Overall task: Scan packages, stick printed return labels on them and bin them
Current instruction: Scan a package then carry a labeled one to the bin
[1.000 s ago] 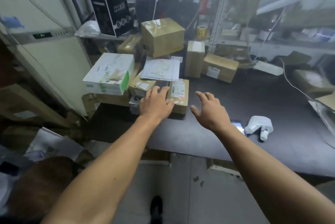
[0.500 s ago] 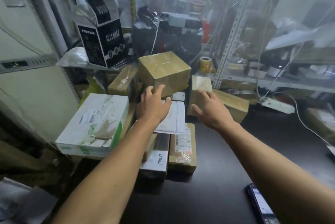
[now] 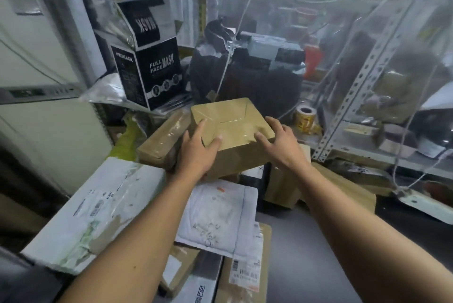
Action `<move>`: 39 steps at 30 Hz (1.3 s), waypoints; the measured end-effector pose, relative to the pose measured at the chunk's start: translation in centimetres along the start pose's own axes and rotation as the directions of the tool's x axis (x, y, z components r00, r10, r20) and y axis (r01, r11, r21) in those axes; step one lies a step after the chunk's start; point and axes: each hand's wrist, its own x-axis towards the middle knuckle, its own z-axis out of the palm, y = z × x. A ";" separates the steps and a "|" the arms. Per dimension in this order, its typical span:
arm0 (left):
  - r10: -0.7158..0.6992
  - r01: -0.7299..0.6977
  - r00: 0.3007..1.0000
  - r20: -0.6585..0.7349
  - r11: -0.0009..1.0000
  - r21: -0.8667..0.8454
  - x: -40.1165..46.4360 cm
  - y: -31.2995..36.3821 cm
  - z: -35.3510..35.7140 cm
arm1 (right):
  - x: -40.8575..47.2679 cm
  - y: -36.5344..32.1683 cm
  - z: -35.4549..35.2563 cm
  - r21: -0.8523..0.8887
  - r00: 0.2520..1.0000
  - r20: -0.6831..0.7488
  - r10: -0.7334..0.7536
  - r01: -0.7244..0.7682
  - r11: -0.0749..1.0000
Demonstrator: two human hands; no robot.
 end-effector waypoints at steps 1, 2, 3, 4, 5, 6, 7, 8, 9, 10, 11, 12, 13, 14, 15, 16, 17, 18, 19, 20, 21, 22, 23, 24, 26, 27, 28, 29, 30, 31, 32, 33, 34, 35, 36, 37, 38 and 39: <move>-0.009 0.009 1.000 0.002 1.000 -0.029 0.7 0.0 0.2 | 1.1 0.1 0.2 0.036 1.000 0.007 0.003 -0.004 0.999; -0.017 0.017 1.000 -0.001 0.998 -0.057 1.3 -0.2 0.4 | 2.0 0.2 0.4 0.073 1.000 0.016 0.008 -0.009 0.997; -0.030 0.029 1.000 -0.002 0.996 -0.079 1.8 -0.2 0.6 | 2.8 0.3 0.6 0.108 0.999 0.033 0.016 -0.019 0.994; -0.038 0.038 0.999 -0.001 0.994 -0.100 2.2 -0.2 0.8 | 3.4 0.3 0.7 0.138 0.998 0.062 0.032 -0.040 0.990; -0.046 0.047 0.999 0.008 0.991 -0.122 2.4 -0.2 0.9 | 3.8 0.3 0.8 0.160 0.995 0.089 0.051 -0.065 0.985; -0.042 0.044 0.999 0.014 0.988 -0.147 2.4 -0.1 1.0 | 4.0 0.3 0.9 0.178 0.993 0.102 0.065 -0.082 0.981; -0.036 0.038 0.999 0.015 0.985 -0.170 2.3 0.1 1.0 | 3.9 0.2 1.0 0.198 0.993 0.096 0.067 -0.085 0.977; -0.020 0.021 1.000 0.007 0.981 -0.193 2.2 0.3 0.9 | 3.7 0.0 1.0 0.219 0.996 0.072 0.058 -0.073 0.973; -0.003 0.002 1.000 -0.006 0.977 -0.213 2.0 0.5 0.7 | 3.2 -0.1 0.9 0.246 0.999 0.032 0.038 -0.044 0.968; 0.021 -0.026 0.999 -0.026 0.972 -0.235 1.6 0.7 0.4 | 2.6 -0.3 0.7 0.280 1.000 -0.015 0.014 -0.010 0.960; 0.049 -0.059 0.998 -0.044 0.965 -0.254 1.2 0.9 0.1 | 1.9 -0.3 0.4 0.326 0.998 -0.058 0.001 0.018 0.945; 0.085 -0.097 0.995 -0.055 0.958 -0.270 0.7 1.1 -0.3 | 1.0 -0.3 0.0 0.381 0.996 -0.084 -0.001 0.034 0.924; 0.118 -0.129 0.991 -0.055 0.952 -0.279 0.0 1.3 -0.6 | 0.1 -0.1 -0.5 0.432 0.997 -0.083 0.002 0.035 0.901; 0.153 -0.160 0.987 -0.047 0.945 -0.285 -0.7 1.3 -0.8 | -1.1 0.0 -0.9 0.468 0.998 -0.063 0.005 0.025 0.883; 0.186 -0.186 0.982 -0.029 0.941 -0.283 -1.5 1.3 -0.9 | -2.2 0.4 -1.3 0.494 0.999 -0.036 0.010 0.009 0.870; 0.217 -0.210 0.976 -0.007 0.938 -0.277 -2.3 1.2 -0.9 | -3.5 0.9 -1.5 0.513 1.000 -0.013 0.017 -0.008 0.858; 0.245 -0.231 0.969 0.018 0.935 -0.270 -3.3 1.2 -0.8 | -4.8 1.5 -1.7 0.531 1.000 0.004 0.029 -0.027 0.847; 0.269 -0.246 0.962 0.049 0.931 -0.269 -4.3 1.1 -0.6 | -6.2 2.1 -1.8 0.556 0.999 0.012 0.049 -0.047 0.830; 0.289 -0.257 0.953 0.088 0.928 -0.270 -5.3 1.1 -0.5 | -7.7 2.7 -2.0 0.578 0.998 0.006 0.070 -0.060 0.814; 0.307 -0.261 0.943 0.128 0.922 -0.287 -6.3 1.1 -0.2 | -9.4 3.3 -2.2 0.596 0.996 -0.011 0.087 -0.064 0.800; 0.321 -0.258 0.933 0.164 0.912 -0.320 -7.3 1.2 0.1 | -11.0 4.1 -2.5 0.604 0.993 -0.035 0.110 -0.067 0.794; 0.324 -0.241 0.927 0.191 0.901 -0.360 -8.3 1.3 0.5 | -12.7 4.7 -2.9 0.616 0.989 -0.061 0.133 -0.067 0.785; 0.315 -0.213 0.925 0.214 0.893 -0.396 -9.4 1.6 0.7 | -14.3 5.5 -3.2 0.636 0.984 -0.078 0.158 -0.073 0.768; 0.304 -0.180 0.923 0.237 0.884 -0.432 -10.5 1.9 1.0 | -16.0 6.3 -3.6 0.670 0.980 -0.090 0.179 -0.074 0.739; 0.305 -0.135 0.908 0.286 0.861 -0.490 -12.6 2.8 1.4 | -19.0 7.9 -4.2 0.748 0.962 -0.105 0.250 -0.090 0.658; 0.318 -0.120 0.897 0.306 0.843 -0.525 -13.8 3.1 1.6 | -20.4 8.5 -4.5 0.784 0.947 -0.107 0.302 -0.106 0.611; 0.326 -0.095 0.888 0.323 0.820 -0.564 -14.9 3.2 1.9 | -21.6 9.1 -4.7 0.817 0.930 -0.107 0.352 -0.120 0.564; 0.326 -0.069 0.882 0.341 0.805 -0.590 -15.9 3.3 2.2 | -22.8 9.7 -4.9 0.848 0.914 -0.100 0.393 -0.129 0.514; 0.326 -0.054 0.878 0.349 0.794 -0.605 -16.9 3.2 2.6 | -23.9 10.2 -5.0 0.875 0.904 -0.081 0.419 -0.137 0.464; 0.324 -0.046 0.877 0.355 0.791 -0.610 -17.9 3.3 3.0 | -25.0 10.8 -5.2 0.894 0.899 -0.047 0.436 -0.157 0.420; 0.315 -0.037 0.878 0.359 0.795 -0.606 -18.8 3.3 3.4 | -26.0 11.5 -5.3 0.897 0.896 -0.010 0.443 -0.187 0.400; 0.307 -0.030 0.879 0.365 0.800 -0.599 -19.6 3.5 3.7 | -26.9 12.4 -5.3 0.887 0.896 0.025 0.443 -0.224 0.403; 0.294 -0.033 0.882 0.368 0.817 -0.576 -20.3 3.5 4.2 | -27.8 13.2 -5.2 0.872 0.893 0.053 0.446 -0.259 0.415; 0.289 -0.034 0.882 0.373 0.827 -0.561 -21.3 3.6 4.6 | -28.7 14.0 -5.1 0.858 0.890 0.059 0.452 -0.276 0.433; 0.283 -0.033 0.878 0.385 0.840 -0.541 -22.1 3.4 5.2 | -29.7 14.7 -5.1 0.852 0.891 0.043 0.451 -0.269 0.450; 0.277 -0.023 0.870 0.409 0.849 -0.528 -23.0 3.4 5.6 | -30.7 15.3 -5.3 0.850 0.906 0.021 0.424 -0.239 0.470; 0.273 -0.014 0.856 0.440 0.862 -0.507 -23.7 3.2 6.2 | -31.6 16.0 -5.3 0.852 0.922 0.008 0.387 -0.209 0.480; 0.263 0.002 0.832 0.488 0.879 -0.477 -25.0 3.1 6.9 | -32.9 17.0 -5.6 0.852 0.930 0.008 0.368 -0.199 0.484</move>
